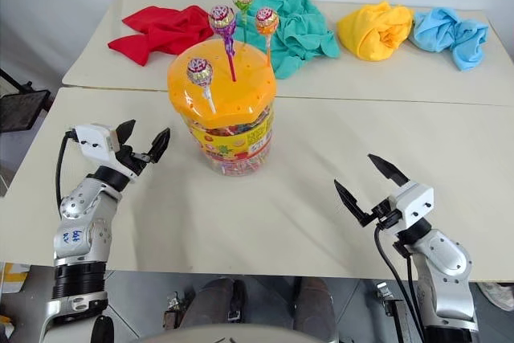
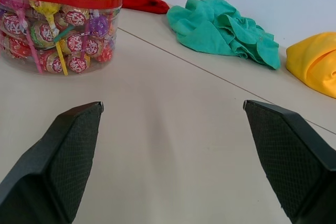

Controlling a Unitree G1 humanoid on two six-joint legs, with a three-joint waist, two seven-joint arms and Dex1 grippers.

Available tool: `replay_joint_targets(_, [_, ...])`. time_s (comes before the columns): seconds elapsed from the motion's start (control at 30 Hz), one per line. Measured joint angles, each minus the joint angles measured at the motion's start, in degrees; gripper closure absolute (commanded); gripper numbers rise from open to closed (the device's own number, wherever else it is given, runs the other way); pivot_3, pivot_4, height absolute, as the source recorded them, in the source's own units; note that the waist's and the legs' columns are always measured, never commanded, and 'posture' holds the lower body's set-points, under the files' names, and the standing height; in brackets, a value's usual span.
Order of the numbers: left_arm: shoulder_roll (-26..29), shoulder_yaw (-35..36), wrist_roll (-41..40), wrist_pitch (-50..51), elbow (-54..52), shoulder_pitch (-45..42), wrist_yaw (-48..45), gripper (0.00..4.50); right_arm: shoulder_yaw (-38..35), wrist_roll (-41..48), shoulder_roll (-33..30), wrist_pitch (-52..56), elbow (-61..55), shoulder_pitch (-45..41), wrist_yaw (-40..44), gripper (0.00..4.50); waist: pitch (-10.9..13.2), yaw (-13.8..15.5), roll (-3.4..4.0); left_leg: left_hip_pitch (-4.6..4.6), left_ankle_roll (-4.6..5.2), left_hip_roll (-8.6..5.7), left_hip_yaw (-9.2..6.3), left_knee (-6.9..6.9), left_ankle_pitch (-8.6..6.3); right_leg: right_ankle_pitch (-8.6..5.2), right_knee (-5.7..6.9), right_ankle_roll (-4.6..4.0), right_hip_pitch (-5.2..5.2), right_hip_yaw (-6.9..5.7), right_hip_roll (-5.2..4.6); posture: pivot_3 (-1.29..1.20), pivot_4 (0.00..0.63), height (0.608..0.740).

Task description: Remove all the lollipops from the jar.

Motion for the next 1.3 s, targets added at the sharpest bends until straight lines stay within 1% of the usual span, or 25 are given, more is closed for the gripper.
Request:
replay_joint_targets(0.17, [2.2,-0.1,-0.1,-0.3,0.1,0.3,-2.8,0.04,0.5,4.1,0.0,1.1,-2.6,1.5,2.9,0.0,0.0,0.1,0.0,-0.01,0.0,0.0,-0.02,0.01,0.0,0.0,-0.01,0.0,0.01,0.0,0.0,0.0,0.15,0.74])
replay_joint_targets(0.23, [2.4,0.8,-1.8,-1.1,0.3,0.2,-5.1,0.04,0.9,6.5,-0.1,2.5,-4.4,1.7,4.5,0.0,0.0,0.1,0.0,-0.01,0.0,0.0,-0.02,0.01,0.0,0.0,-0.01,0.0,0.01,0.0,0.0,0.0,0.15,0.74])
replay_joint_targets(0.27, [4.3,1.6,-4.8,-1.0,1.2,0.7,-9.8,0.04,1.0,9.5,-0.2,4.1,-6.4,1.0,5.4,0.0,0.0,0.1,0.0,-0.02,0.0,0.02,-0.03,0.02,0.0,0.0,0.03,0.0,-0.02,-0.01,0.0,0.0,0.15,0.74])
replay_joint_targets(0.33, [7.4,4.4,-9.4,-0.4,2.7,0.8,-16.3,0.04,0.7,14.3,-0.9,5.7,-10.2,-0.2,6.5,0.0,0.0,-0.5,0.0,0.01,-0.02,0.07,0.0,-0.01,0.0,-0.02,0.08,-0.04,-0.06,0.0,0.04,0.0,0.15,0.74])
replay_joint_targets(0.43, [15.8,9.1,-16.9,4.0,5.6,0.7,-28.0,0.04,-0.7,22.5,-3.2,9.4,-17.6,-2.4,7.4,0.0,0.0,-1.1,0.0,0.02,-0.09,0.14,-0.07,-0.04,-0.02,-0.05,0.09,-0.09,-0.05,-0.04,0.1,0.0,0.15,0.74])
replay_joint_targets(0.47, [19.3,10.2,-19.3,7.0,6.5,0.8,-32.1,0.04,-1.9,25.2,-4.4,11.3,-19.7,-2.5,7.2,0.0,0.0,-1.0,-0.01,0.0,-0.08,0.11,-0.08,-0.04,-0.03,-0.05,0.09,-0.09,-0.04,-0.04,0.09,0.0,0.15,0.74])
replay_joint_targets(0.53, [22.8,11.9,-22.0,11.1,7.2,1.1,-35.7,0.04,-3.0,27.9,-5.0,13.1,-22.0,-2.6,6.5,0.0,0.0,-0.8,-0.04,-0.01,-0.06,0.08,-0.11,0.0,-0.04,-0.04,0.08,-0.07,-0.02,-0.05,0.07,0.0,0.15,0.74])
replay_joint_targets(0.57, [25.9,12.9,-24.8,15.6,7.1,1.9,-38.5,0.04,-3.8,29.9,-5.1,14.5,-23.8,-3.1,5.0,0.0,0.0,-0.8,-0.1,-0.06,-0.06,0.1,-0.11,0.0,-0.04,-0.04,0.07,-0.07,-0.05,-0.05,0.07,0.0,0.15,0.74])
replay_joint_targets(0.63, [28.8,16.1,-28.8,20.5,5.8,2.2,-40.6,0.04,-5.6,32.7,-5.3,16.0,-26.1,-4.9,2.3,0.0,0.0,-0.7,-0.1,-0.01,-0.07,0.11,-0.14,0.0,-0.05,-0.04,0.07,-0.07,-0.03,-0.03,0.06,0.0,0.15,0.74])
replay_joint_targets(0.7, [28.8,18.8,-32.7,23.7,2.6,2.3,-40.1,0.04,-6.5,34.0,-5.2,16.5,-26.8,-6.6,0.6,0.0,0.0,-0.5,-0.1,0.01,-0.09,0.11,-0.25,-0.01,-0.06,-0.04,0.08,-0.07,-0.02,0.0,0.06,0.0,0.15,0.74])
replay_joint_targets(0.77, [27.2,21.1,-40.2,29.1,-3.5,2.3,-37.6,0.04,-6.5,34.5,-5.0,17.3,-26.8,-8.3,0.1,0.0,0.0,-0.4,-0.1,0.01,-0.09,0.1,-0.52,0.0,-0.06,-0.04,0.09,-0.07,-0.02,0.03,0.03,0.0,0.15,0.74])
replay_joint_targets(0.83, [26.3,21.5,-44.8,32.5,-7.5,2.3,-35.9,0.04,-6.2,34.7,-5.0,17.7,-26.7,-9.4,1.2,0.0,0.0,-0.4,-0.1,0.01,-0.09,0.08,-0.56,0.02,-0.06,-0.04,0.12,-0.07,-0.02,0.03,0.03,0.0,0.15,0.74])
replay_joint_targets(0.9, [26.0,20.2,-46.9,34.3,-10.9,1.4,-35.4,0.04,-5.6,34.7,-5.2,18.1,-26.8,-11.1,2.4,0.0,0.0,-0.4,-0.1,0.01,-0.1,0.08,-0.55,0.05,-0.06,-0.04,0.13,-0.07,-0.02,0.03,0.04,0.0,0.15,0.74])
replay_joint_targets(0.93, [26.0,18.5,-47.2,34.7,-12.0,-0.5,-35.4,0.04,-5.1,34.6,-5.6,18.4,-26.8,-12.3,3.3,0.0,0.0,-0.2,-0.09,0.0,-0.1,0.07,-0.53,0.11,-0.06,-0.04,0.16,-0.07,-0.02,0.02,0.04,0.0,0.15,0.74])
replay_joint_targets(1.0, [26.0,13.6,-46.2,34.1,-13.6,-7.1,-35.7,0.04,-2.8,33.8,-6.5,19.2,-27.2,-14.8,5.8,0.0,0.0,0.2,-0.1,-0.1,-0.1,0.07,-0.26,0.3,-0.06,-0.04,0.17,-0.07,0.01,-0.04,0.07,0.0,0.15,0.74])
replay_joint_targets(1.1, [25.2,6.8,-42.0,31.1,-14.7,-15.5,-35.9,0.04,-0.6,32.8,-7.2,19.9,-28.2,-16.0,9.0,0.0,0.0,0.3,-0.11,-0.11,-0.06,0.02,-0.16,0.32,-0.1,-0.03,0.14,-0.06,0.03,-0.01,0.06,0.0,0.15,0.74])
replay_joint_targets(1.17, [21.4,2.6,-39.3,29.3,-14.8,-20.8,-34.6,0.04,-0.3,32.2,-7.3,20.1,-28.3,-15.1,10.6,0.0,0.0,0.4,-0.11,-0.14,-0.05,0.0,-0.18,0.34,-0.11,-0.03,0.14,-0.05,0.03,-0.03,0.06,0.0,0.15,0.74])
replay_joint_targets(1.23, [19.4,-1.4,-37.9,28.6,-15.4,-23.0,-34.4,0.04,0.2,31.4,-7.3,20.2,-28.3,-14.1,11.8,0.0,0.0,0.2,-0.11,-0.15,-0.04,0.0,-0.16,0.31,-0.12,-0.03,0.14,-0.05,0.0,-0.03,0.06,0.0,0.15,0.74])
replay_joint_targets(1.3, [18.8,-4.2,-36.4,28.6,-15.7,-23.9,-34.5,0.04,0.2,30.9,-7.3,20.3,-28.3,-13.4,12.0,0.0,0.0,-0.3,-0.11,-0.14,-0.05,0.05,-0.07,0.26,-0.12,-0.03,0.14,-0.05,-0.08,0.01,0.09,0.0,0.15,0.74])
